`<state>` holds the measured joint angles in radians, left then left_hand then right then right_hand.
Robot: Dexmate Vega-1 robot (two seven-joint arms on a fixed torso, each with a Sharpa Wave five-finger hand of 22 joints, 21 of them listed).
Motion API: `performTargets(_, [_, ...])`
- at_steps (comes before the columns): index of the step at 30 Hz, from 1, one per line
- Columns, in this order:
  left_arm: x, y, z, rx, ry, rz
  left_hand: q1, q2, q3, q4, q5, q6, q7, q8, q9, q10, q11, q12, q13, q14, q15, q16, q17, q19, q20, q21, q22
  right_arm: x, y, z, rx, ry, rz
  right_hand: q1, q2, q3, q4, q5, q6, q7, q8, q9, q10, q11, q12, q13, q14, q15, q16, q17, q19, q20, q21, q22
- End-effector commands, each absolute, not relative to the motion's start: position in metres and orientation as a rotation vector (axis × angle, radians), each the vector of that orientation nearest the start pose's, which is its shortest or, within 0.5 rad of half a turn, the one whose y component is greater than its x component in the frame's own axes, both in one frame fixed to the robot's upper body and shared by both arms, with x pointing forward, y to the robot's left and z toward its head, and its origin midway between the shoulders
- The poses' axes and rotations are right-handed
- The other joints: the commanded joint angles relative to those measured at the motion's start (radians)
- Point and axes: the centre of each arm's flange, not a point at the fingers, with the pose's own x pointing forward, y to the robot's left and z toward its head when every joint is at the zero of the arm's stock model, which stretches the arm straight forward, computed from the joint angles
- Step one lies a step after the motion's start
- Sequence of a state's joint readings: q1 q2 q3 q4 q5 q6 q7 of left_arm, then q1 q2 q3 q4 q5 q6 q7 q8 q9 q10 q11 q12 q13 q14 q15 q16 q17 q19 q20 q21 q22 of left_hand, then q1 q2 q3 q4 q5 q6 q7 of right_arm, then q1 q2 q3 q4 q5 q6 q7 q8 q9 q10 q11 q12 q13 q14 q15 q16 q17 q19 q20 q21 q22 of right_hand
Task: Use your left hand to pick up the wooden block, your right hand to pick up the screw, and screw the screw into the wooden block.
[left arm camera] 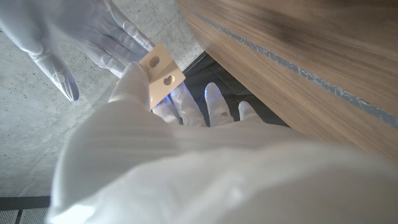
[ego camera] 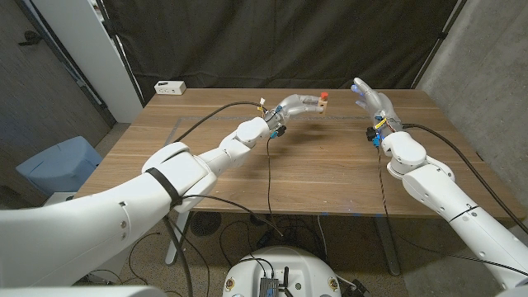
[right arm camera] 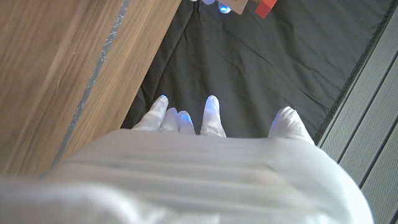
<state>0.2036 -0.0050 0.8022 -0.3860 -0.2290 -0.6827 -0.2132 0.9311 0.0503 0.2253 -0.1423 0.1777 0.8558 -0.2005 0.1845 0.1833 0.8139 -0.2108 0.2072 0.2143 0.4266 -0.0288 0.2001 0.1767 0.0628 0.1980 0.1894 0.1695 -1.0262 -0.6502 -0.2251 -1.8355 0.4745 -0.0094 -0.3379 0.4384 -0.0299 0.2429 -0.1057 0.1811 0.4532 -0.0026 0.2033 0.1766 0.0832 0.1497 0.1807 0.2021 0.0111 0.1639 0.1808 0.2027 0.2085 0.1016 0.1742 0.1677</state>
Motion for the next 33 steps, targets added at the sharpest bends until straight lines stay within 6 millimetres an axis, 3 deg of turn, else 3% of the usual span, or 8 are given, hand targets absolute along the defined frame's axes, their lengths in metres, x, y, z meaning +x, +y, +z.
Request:
performTargets(1, [0.697, 0.021, 0.061, 0.518, -0.735, -0.618, -0.010, -0.001, 0.003, 0.005, 0.005, 0.004, 0.000, 0.005, 0.005, -0.007, -0.001, 0.000, 0.000, -0.002, 0.000, -0.001, 0.004, 0.003, 0.006, 0.003, 0.006, 0.568, -0.287, 0.027, -0.043, -0.686, 0.008, -0.022, 0.001, -0.004, 0.006, -0.002, -0.011, -0.013, -0.012, 0.003, -0.037, 0.002, -0.006, -0.002, -0.034, 0.005, -0.003, 0.004, -0.024, -0.004, 0.001, 0.001])
performTargets(13, [0.699, 0.019, 0.059, 0.516, -0.708, -0.619, -0.012, 0.000, 0.004, 0.005, 0.006, 0.003, 0.001, 0.005, 0.005, -0.006, -0.001, 0.000, 0.000, -0.003, 0.000, -0.001, 0.003, 0.001, 0.006, 0.003, 0.006, 0.570, -0.277, 0.025, -0.033, -0.690, 0.058, -0.065, 0.015, -0.016, 0.019, -0.005, -0.049, -0.037, -0.025, 0.002, -0.134, -0.013, -0.009, -0.009, -0.131, 0.011, -0.003, 0.009, -0.095, -0.007, 0.000, 0.002])
performTargets(19, [0.699, 0.017, 0.058, 0.518, -0.700, -0.624, -0.013, -0.001, 0.004, 0.005, 0.006, 0.003, 0.002, 0.005, 0.004, -0.006, 0.000, 0.000, 0.000, -0.003, 0.000, -0.001, 0.003, 0.001, 0.006, 0.003, 0.006, 0.570, -0.272, 0.025, -0.045, -0.686, 0.080, -0.071, 0.020, -0.017, 0.016, -0.005, -0.069, -0.097, -0.028, 0.001, -0.145, -0.015, 0.000, -0.012, -0.153, 0.041, 0.002, 0.006, -0.118, 0.017, 0.003, 0.002])
performTargets(24, [0.700, 0.016, 0.059, 0.522, -0.695, -0.628, -0.012, 0.000, 0.005, 0.004, 0.006, 0.002, 0.001, 0.005, 0.004, -0.007, 0.000, 0.000, 0.000, -0.003, 0.000, -0.002, 0.003, 0.001, 0.007, 0.003, 0.006, 0.570, -0.269, 0.025, -0.060, -0.683, 0.092, -0.071, 0.024, -0.016, 0.014, -0.005, -0.093, -0.105, -0.033, 0.001, -0.155, -0.016, 0.000, -0.013, -0.164, 0.047, 0.003, 0.005, -0.130, 0.024, 0.003, 0.002])
performTargets(33, [0.699, 0.014, 0.061, 0.532, -0.695, -0.634, -0.014, 0.000, 0.006, 0.004, 0.006, 0.002, 0.001, 0.005, 0.004, -0.009, -0.001, -0.001, 0.000, -0.003, 0.000, -0.001, 0.003, 0.000, 0.006, 0.003, 0.006, 0.571, -0.264, 0.028, -0.095, -0.671, 0.108, -0.076, 0.026, -0.018, 0.011, -0.005, -0.115, -0.088, -0.030, 0.001, -0.194, -0.017, -0.004, -0.015, -0.201, 0.041, -0.001, 0.004, -0.152, 0.027, 0.004, 0.002])
